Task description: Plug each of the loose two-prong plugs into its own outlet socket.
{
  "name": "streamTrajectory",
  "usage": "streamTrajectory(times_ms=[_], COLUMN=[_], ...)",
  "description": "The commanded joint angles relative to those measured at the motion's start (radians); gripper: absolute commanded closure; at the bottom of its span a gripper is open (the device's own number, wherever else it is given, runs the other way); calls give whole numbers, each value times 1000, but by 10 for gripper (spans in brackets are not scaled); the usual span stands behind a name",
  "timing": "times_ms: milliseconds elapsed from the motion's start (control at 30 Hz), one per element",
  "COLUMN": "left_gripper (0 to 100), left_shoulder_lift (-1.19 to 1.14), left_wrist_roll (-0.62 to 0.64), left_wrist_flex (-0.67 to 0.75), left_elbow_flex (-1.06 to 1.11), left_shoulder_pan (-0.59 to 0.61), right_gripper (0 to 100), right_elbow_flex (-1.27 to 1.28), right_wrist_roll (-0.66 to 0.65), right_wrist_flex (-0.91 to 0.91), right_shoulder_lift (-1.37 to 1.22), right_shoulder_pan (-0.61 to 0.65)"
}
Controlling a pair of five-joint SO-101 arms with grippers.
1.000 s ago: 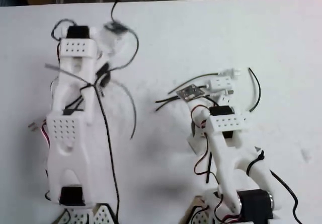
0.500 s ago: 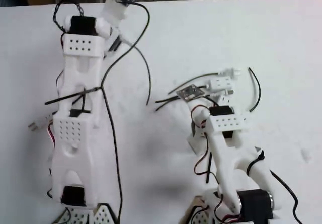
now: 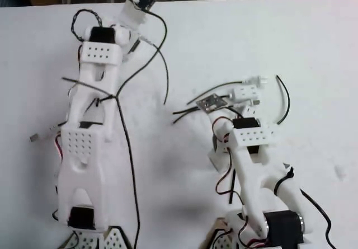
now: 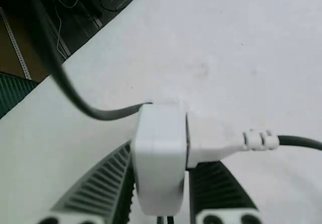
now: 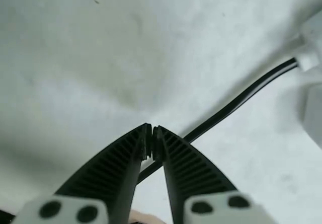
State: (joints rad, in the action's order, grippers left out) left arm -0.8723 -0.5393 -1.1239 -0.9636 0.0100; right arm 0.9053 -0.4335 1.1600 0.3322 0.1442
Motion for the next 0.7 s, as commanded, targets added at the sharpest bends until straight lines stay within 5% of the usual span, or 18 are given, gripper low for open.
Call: streamTrajectory(times_ms=[0, 267, 500, 667], left_gripper=[934, 686, 676, 675], left_shoulder_lift=[-127, -383, -400, -257], left_wrist_roll=[-12, -8, -6, -6], left_wrist_flex=[129, 63, -183, -298], left_elbow_flex=[-34, -336, -709, -680], left_shoulder_pan=[27, 39, 65, 147], right_gripper=[980, 978, 977, 977], right_elbow_flex=[12, 17, 17, 17], right_wrist_roll=[9, 6, 3, 3], right_wrist_flex=[-1, -1, -4, -4], right_shoulder_lift=[21, 21, 21, 21], right_shoulder_pan=[-4, -4, -4, -4])
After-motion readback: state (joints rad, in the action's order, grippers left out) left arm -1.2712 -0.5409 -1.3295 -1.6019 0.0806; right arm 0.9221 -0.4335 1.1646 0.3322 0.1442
